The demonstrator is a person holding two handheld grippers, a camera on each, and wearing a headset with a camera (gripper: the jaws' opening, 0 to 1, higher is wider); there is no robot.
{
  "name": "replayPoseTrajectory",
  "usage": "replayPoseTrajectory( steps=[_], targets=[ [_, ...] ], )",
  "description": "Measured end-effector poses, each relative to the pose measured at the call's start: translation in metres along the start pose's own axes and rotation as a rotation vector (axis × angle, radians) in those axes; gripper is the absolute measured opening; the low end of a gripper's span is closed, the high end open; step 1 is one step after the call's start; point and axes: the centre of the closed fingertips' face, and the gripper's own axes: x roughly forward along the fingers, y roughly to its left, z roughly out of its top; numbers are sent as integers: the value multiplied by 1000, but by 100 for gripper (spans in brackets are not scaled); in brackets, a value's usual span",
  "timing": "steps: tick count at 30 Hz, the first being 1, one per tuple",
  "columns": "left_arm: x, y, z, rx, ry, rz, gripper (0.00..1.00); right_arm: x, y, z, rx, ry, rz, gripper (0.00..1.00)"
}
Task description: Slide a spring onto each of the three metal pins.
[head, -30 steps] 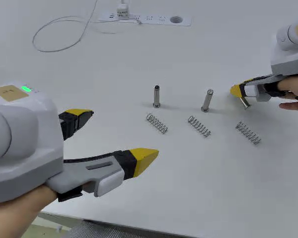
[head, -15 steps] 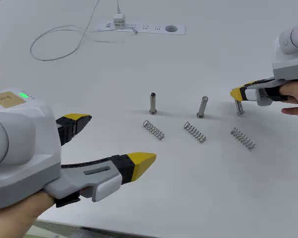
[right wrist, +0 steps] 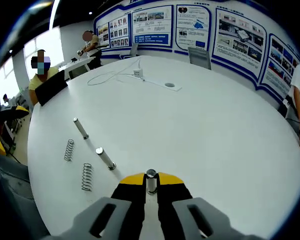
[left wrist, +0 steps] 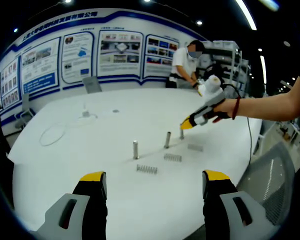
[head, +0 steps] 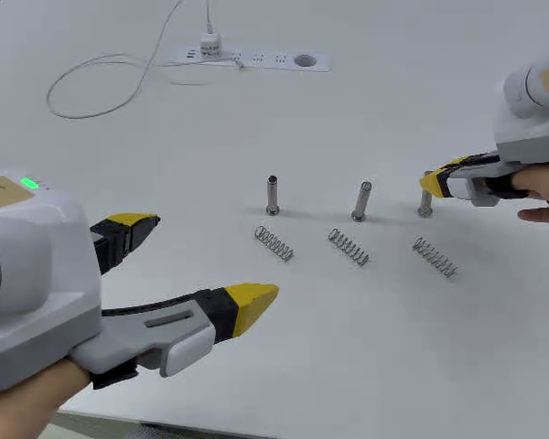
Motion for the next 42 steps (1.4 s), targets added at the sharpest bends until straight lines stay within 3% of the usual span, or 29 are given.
replayPoseTrajectory(
  steps=[16,34,38,42],
  targets=[
    [-1,3,2,7,-8,12,80,1,-9,-5,2,13,-22,9],
    [0,4,1,11,5,13,80,-1,-4,-10,2,25,-33,9],
    [0,4,2,6,0,15,80,-3,-5,-9,6,14,-40,19],
    [-1,6,2,6,-2,21,81,-8,-1,-4,8,-1,-31,22]
  ],
)
